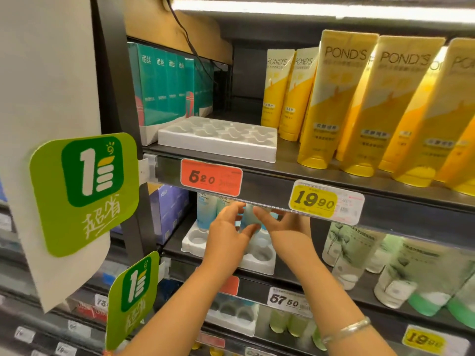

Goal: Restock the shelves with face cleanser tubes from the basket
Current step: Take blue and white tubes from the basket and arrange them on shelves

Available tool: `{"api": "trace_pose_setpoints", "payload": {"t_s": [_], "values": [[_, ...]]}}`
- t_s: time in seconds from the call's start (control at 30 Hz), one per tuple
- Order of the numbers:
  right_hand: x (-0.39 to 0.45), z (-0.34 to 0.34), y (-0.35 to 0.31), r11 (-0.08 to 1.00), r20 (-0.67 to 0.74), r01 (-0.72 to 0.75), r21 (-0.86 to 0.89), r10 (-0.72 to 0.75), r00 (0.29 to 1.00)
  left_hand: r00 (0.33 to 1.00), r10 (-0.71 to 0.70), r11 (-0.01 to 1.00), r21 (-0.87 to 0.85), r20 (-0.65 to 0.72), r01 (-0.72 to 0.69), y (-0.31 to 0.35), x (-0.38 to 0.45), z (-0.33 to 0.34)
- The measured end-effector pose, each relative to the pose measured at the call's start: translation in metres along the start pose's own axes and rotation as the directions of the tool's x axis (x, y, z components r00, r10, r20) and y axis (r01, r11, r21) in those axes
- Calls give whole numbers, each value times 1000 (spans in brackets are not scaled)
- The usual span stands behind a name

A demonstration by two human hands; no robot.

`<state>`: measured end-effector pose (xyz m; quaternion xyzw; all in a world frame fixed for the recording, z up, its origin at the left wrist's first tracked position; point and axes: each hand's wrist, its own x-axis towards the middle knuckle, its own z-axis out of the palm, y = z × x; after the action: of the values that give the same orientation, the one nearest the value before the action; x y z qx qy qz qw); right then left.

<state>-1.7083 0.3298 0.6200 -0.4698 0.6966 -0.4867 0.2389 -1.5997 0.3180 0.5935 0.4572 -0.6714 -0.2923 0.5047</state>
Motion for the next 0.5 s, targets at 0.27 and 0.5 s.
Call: {"api": "trace_pose_setpoints", "payload": {"t_s": [0.27, 0.5], "values": [[10, 12, 10, 986, -5, 75, -150, -77, 997, 992, 19, 993, 118, -128, -4, -4, -10, 10], [15, 16, 4, 943, 95, 159, -293, -136, 986, 988, -40, 992, 110, -150, 56, -8, -10, 10]]}}
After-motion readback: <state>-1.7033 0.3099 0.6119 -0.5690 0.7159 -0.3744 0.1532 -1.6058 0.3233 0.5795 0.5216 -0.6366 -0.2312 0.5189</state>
